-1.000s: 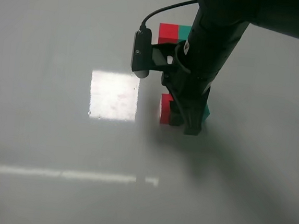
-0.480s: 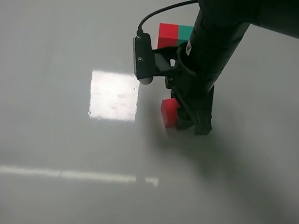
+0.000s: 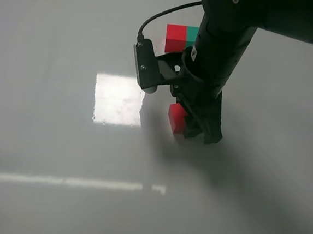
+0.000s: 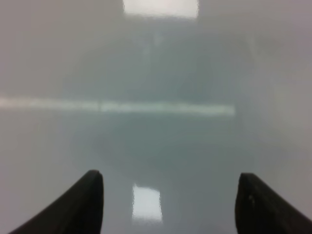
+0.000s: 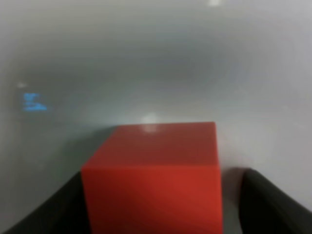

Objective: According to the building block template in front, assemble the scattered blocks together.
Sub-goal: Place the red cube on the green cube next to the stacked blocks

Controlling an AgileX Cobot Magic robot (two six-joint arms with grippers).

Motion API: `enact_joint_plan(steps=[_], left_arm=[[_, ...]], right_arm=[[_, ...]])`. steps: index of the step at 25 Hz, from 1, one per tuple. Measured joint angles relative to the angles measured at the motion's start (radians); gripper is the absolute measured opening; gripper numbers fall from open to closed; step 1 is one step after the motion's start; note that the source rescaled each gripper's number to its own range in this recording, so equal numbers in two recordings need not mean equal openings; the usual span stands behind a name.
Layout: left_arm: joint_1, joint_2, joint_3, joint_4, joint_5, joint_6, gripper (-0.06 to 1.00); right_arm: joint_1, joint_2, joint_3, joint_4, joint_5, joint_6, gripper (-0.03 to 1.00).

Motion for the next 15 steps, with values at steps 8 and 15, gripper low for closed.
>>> enact_joint_plan(steps=[8,15], left_arm=[[0.000,0.000,0.000,0.000,0.000,0.000,0.46],[0.000,0.000,0.000,0.000,0.000,0.000,0.46]], right_arm=[[0.037,-0.005,0.000,0.000,0.000,0.014,0.60],[0.075,-0.076,0.001,-0.002,0.001,0.071,0.60]])
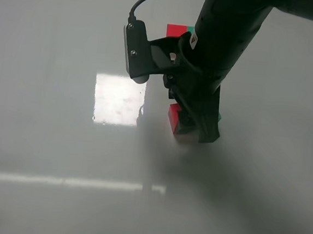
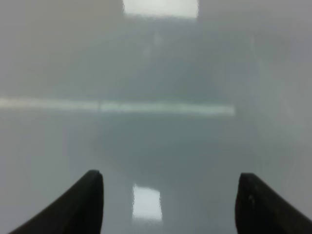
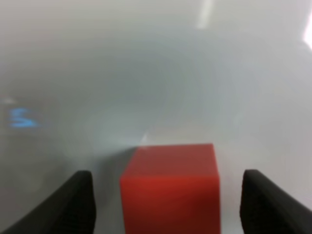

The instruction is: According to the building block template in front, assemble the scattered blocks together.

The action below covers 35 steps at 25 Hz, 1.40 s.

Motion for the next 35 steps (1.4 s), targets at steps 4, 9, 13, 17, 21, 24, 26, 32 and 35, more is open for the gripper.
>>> enact_joint_plan(steps=[4,9,13,17,21,24,26,32,35], left_arm=[[0.000,0.000,0.000,0.000,0.000,0.000,0.46],[0.000,0.000,0.000,0.000,0.000,-0.002,0.46],[0.000,0.000,0.000,0.000,0.000,-0.003,0.46],[0.000,0.000,0.000,0.000,0.000,-0.002,0.46],[0.000,0.000,0.000,0.000,0.000,-0.002,0.46],[0.000,0.000,0.000,0.000,0.000,-0.002,0.46],[0.000,0.000,0.000,0.000,0.000,-0.002,0.46],[0.000,0.000,0.000,0.000,0.000,-0.002,0.46],[0.000,0.000,0.000,0.000,0.000,-0.002,0.46]], right_arm=[[0.003,-0.052,0.000,-0.003,0.000,0.034,0.60],[0.003,-0.066,0.000,-0.006,0.001,0.028,0.61],[0.003,-0.066,0.000,-0.043,-0.014,-0.002,0.66],[0.003,-0.066,0.040,-0.049,-0.035,-0.034,0.83],[0.003,-0.065,0.110,-0.062,-0.039,-0.042,0.90],[0.003,-0.065,0.118,-0.079,-0.058,-0.044,0.91],[0.003,-0.065,0.119,-0.098,-0.067,-0.046,0.91],[-0.019,-0.065,0.131,-0.126,-0.092,-0.046,0.91],[-0.020,-0.065,0.151,-0.134,-0.104,-0.048,0.91]])
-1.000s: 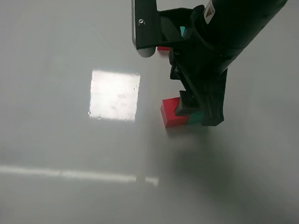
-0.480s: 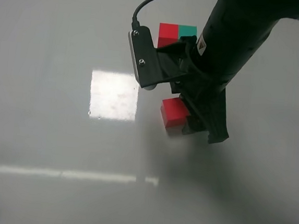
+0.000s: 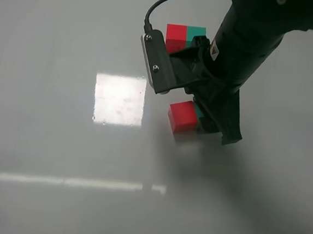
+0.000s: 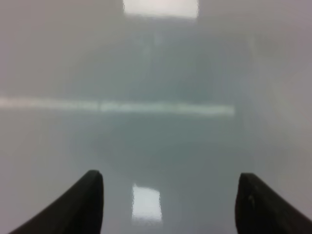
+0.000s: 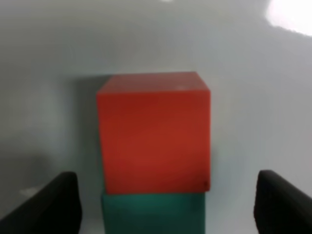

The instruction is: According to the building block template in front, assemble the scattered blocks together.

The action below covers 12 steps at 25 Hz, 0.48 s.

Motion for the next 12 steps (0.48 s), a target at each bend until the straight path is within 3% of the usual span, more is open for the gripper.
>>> enact_joint_plan(steps=[5,12], left_arm=[[0.000,0.000,0.000,0.000,0.000,0.000,0.46],[0.000,0.000,0.000,0.000,0.000,0.000,0.46]], right_arm=[[0.000,0.000,0.006,-0.002,-0.011,-0.001,0.91],[0.000,0.023,0.006,-0.002,-0.021,0.004,0.76]])
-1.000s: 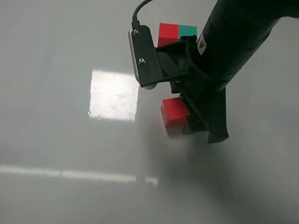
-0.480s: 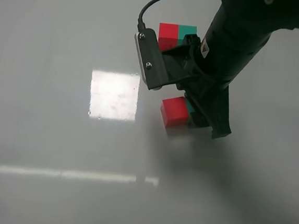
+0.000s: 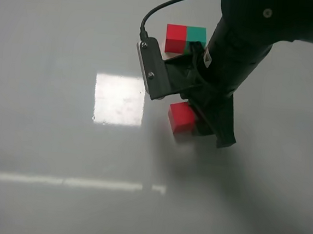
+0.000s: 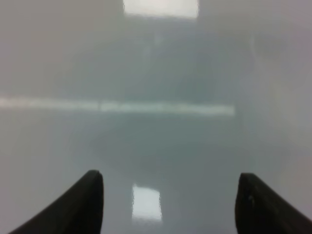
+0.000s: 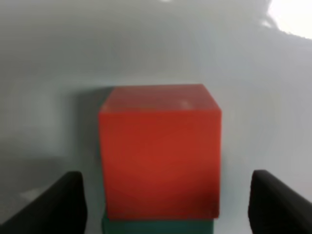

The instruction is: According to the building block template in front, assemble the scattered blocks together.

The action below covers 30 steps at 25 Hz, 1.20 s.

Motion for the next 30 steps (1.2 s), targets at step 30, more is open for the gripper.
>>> enact_joint_plan(steps=[30], left_arm=[[0.000,0.000,0.000,0.000,0.000,0.002,0.46]], right_arm=[[-0.037,0.011,0.001,0.038,-0.010,0.015,0.38]])
